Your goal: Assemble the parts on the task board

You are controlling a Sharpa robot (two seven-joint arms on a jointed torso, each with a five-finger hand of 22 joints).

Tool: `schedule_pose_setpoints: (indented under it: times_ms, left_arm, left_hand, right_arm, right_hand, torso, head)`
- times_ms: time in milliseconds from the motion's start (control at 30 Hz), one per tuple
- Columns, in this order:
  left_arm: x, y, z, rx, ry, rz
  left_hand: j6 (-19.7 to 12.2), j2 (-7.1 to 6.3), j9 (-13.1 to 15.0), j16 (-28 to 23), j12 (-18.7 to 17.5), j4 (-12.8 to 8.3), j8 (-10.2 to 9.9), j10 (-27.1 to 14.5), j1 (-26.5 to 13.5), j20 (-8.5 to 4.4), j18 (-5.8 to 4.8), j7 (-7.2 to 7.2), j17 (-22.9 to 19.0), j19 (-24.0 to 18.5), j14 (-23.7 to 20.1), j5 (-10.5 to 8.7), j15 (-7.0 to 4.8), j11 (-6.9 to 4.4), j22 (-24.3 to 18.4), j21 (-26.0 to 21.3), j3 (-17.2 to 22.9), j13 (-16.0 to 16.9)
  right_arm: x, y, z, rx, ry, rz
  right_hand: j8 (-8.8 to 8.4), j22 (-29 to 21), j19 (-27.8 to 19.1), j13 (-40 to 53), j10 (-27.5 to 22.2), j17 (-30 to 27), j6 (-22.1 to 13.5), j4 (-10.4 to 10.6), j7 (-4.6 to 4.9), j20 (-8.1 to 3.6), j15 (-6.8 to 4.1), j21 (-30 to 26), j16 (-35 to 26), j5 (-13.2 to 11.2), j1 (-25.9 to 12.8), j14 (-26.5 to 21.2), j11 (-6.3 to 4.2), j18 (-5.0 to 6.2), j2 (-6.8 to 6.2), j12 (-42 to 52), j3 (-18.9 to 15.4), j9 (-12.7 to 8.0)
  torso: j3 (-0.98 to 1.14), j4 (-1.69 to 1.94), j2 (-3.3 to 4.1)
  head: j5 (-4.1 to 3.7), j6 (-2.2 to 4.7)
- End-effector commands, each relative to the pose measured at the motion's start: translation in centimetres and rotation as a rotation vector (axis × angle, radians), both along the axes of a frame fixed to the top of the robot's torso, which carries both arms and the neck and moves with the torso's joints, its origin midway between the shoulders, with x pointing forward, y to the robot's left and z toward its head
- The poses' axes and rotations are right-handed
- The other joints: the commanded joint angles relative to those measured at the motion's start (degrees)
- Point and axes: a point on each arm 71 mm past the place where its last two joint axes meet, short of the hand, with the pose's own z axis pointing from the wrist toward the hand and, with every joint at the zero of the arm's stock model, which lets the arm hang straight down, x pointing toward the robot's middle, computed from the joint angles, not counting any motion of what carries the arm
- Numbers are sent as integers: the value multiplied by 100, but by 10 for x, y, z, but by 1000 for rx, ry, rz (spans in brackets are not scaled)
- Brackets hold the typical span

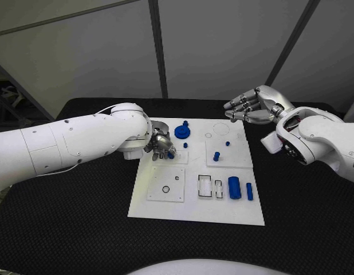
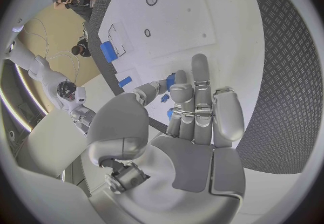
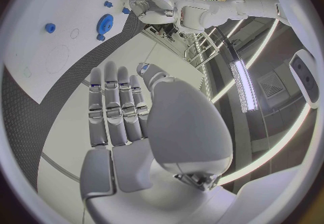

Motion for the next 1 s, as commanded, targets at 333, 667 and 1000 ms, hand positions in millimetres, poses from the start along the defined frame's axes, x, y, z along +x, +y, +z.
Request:
schedule_pose_setpoints:
  times_ms: [333,667,1000]
  left_arm:
    - [-1,0,-6,29,25,-9]
    - [0,-1,-6,32,28,-11]
    - [0,-1,-6,29,22,-8]
  left_hand:
    - [114,53,-156,-58,90,172,6,56,-204,-14,-715,-1,34,71,40,-27,-30,6,25,-36,-360,42]
    - [165,76,-236,-70,201,269,11,99,-279,-19,-736,-13,50,134,46,-25,-36,-3,119,23,-565,134]
    - [226,97,-339,-88,271,417,22,125,-370,-25,-746,-23,71,166,55,-34,-40,-9,166,44,-925,176]
  right_arm:
    - [0,1,1,0,-1,10]
    - [0,1,1,0,1,11]
    - [0,1,1,-1,1,11]
  right_hand:
    - [-29,-10,33,-9,-11,-1,-25,-29,36,26,34,-39,-40,31,-61,-9,23,23,13,-39,-6,2]
    - [-31,-13,35,-9,-12,0,-26,-25,38,27,36,-45,-43,33,-72,-10,25,23,11,-41,-9,2]
    - [-31,-13,35,-9,-12,0,-26,-25,38,27,36,-45,-43,33,-72,-10,25,23,11,-41,-9,2]
  torso:
    - [-1,1,1]
    - [-2,3,-1]
    - [0,4,1]
  head:
    - [-17,-21]
    - [-22,-22]
    - [-32,-16]
